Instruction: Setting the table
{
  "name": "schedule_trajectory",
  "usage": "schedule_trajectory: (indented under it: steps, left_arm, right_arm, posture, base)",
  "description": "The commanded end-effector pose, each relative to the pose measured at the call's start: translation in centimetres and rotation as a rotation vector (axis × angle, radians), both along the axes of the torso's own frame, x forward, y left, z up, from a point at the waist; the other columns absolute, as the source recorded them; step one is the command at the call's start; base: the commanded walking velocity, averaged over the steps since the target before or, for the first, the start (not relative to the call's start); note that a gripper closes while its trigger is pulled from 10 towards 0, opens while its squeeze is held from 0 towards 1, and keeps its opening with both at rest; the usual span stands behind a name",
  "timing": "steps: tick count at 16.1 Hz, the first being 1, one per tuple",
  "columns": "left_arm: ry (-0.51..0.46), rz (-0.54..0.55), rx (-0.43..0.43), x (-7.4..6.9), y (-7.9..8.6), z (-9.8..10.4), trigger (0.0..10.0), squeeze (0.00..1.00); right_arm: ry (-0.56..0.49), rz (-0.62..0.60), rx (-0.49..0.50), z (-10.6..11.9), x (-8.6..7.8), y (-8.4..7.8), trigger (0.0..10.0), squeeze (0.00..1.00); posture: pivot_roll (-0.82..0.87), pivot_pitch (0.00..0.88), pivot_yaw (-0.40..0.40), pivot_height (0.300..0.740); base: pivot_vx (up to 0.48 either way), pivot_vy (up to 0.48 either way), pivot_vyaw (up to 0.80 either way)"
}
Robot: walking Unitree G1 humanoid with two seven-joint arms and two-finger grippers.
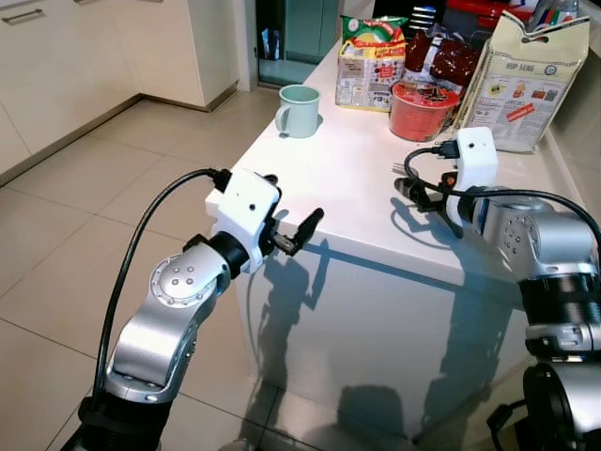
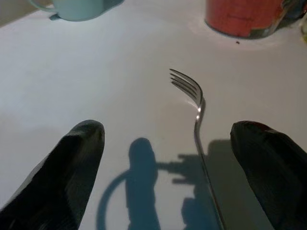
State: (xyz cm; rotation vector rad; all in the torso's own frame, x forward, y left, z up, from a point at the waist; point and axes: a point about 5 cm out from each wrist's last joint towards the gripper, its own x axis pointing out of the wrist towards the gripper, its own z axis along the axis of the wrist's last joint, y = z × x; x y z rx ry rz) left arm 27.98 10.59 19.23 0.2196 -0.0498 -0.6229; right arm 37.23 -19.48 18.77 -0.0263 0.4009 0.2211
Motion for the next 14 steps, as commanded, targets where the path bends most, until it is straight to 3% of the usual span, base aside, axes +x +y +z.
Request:
schedule_trajectory:
  steps: [1, 6, 7, 8, 9, 14]
  left_arm:
    - [-0.001, -0.032, -0.001, -0.3, -0.4, 0.3, 10.0, 0.0]
    - [0.019, -0.07, 0.006, -0.7, -0.7, 0.1, 10.0, 0.0]
    - [0.034, -0.102, 0.016, -1.0, -0.9, -0.1, 10.0, 0.0]
    - [0.038, -0.111, 0.017, -1.0, -1.0, -0.1, 10.0, 0.0]
    - [0.042, -0.117, 0.018, -1.1, -1.1, -0.1, 10.0, 0.0]
    - [0.043, -0.115, 0.021, -0.9, -1.0, -0.1, 10.0, 0.0]
  right_arm:
    - [0.003, -0.024, -0.026, -0.1, 0.5, -0.9, 10.0, 0.0]
    - [0.092, -0.032, 0.002, -2.2, 0.8, -1.9, 10.0, 0.0]
    - [0.102, -0.039, 0.017, -2.6, 1.0, -2.0, 8.2, 0.0]
    - [0.102, -0.042, 0.024, -2.6, 1.0, -2.0, 2.1, 0.0]
    - [0.102, -0.044, 0.033, -2.6, 1.2, -2.0, 0.0, 0.0]
    - [0.098, -0.046, 0.04, -2.4, 1.5, -2.3, 0.0, 0.0]
  posture:
    - [-0.02, 0.0, -0.029, 0.74]
    - [-0.02, 0.0, -0.028, 0.74]
    - [-0.02, 0.0, -0.027, 0.74]
    - [-0.02, 0.0, -0.027, 0.74]
    - [-0.02, 0.0, -0.027, 0.74]
    - [-0.02, 0.0, -0.027, 0.74]
  base:
    - [0.0, 0.0, 0.0]
    - [0.0, 0.0, 0.0]
    - [0.0, 0.0, 0.0]
    - [0.0, 0.0, 0.0]
    - [0.0, 0.0, 0.0]
    - [0.0, 0.0, 0.0]
